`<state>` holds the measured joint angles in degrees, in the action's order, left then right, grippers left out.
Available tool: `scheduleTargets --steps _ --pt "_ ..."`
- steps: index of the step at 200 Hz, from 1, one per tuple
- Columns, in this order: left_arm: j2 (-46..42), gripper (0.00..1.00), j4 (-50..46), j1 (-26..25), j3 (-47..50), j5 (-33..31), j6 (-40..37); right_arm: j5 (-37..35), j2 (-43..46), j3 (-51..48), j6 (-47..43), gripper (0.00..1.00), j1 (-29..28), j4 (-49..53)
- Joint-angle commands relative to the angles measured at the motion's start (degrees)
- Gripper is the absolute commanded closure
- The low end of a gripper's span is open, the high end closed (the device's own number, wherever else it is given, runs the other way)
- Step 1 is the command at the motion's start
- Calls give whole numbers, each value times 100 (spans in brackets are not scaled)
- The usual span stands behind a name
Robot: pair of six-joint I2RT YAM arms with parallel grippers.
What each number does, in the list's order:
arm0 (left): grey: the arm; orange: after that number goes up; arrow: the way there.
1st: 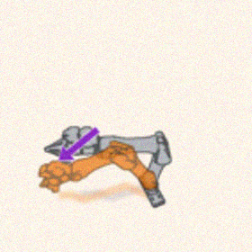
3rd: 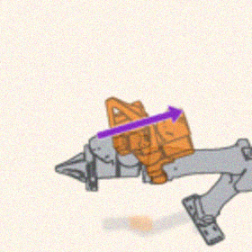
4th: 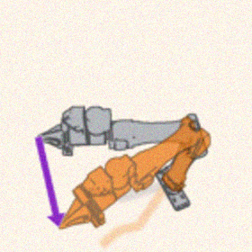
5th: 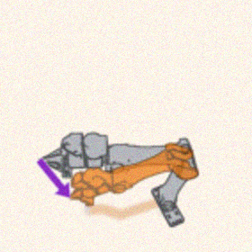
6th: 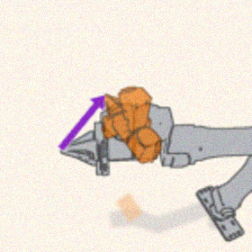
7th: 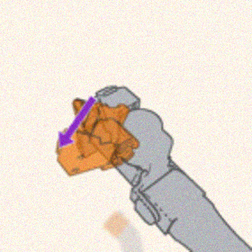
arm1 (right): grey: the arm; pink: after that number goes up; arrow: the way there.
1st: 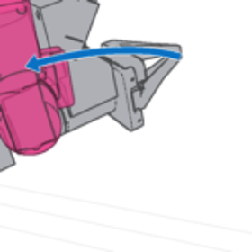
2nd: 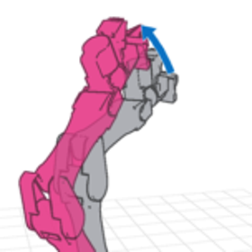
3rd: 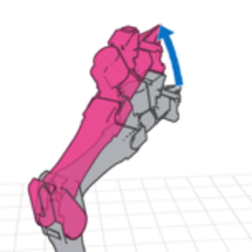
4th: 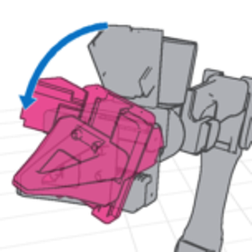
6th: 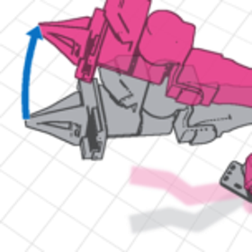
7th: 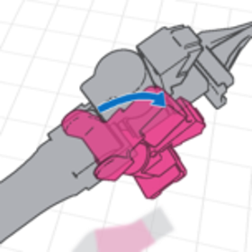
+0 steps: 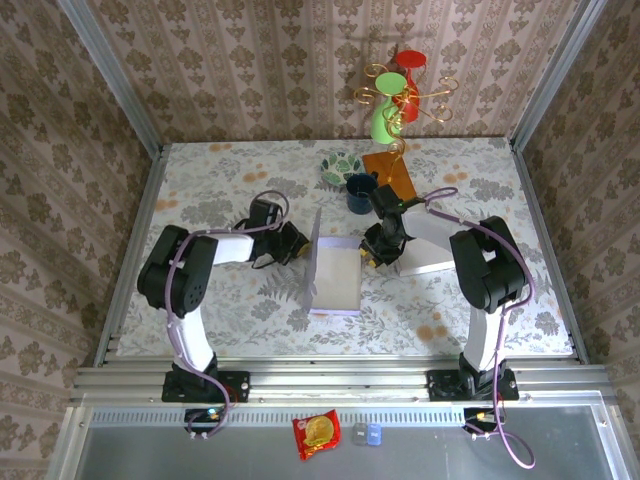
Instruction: Fold the paper box
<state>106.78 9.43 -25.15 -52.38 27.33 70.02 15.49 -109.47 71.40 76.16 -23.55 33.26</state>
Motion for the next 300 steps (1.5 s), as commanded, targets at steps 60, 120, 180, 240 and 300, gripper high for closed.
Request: scheduleTargets --steps 60,120,180,240,300 --pt "306 92 449 -61 -153 320 223 135 -33 -194 49 72 -79 -87" --pt "587 92 377 40 -522 594 59 212 143 -353 29 73 -274 -100" --pt "871 92 188 29 -863 1116 -175 240 235 -456 81 73 -580 -111" --pt "1024 94 -99 -15 -1064 1746 -541 148 233 -416 4 73 -592 -72" --pt "1209 95 -110 -64 -1225 2053 -568 139 233 -368 5 73 -598 -65"
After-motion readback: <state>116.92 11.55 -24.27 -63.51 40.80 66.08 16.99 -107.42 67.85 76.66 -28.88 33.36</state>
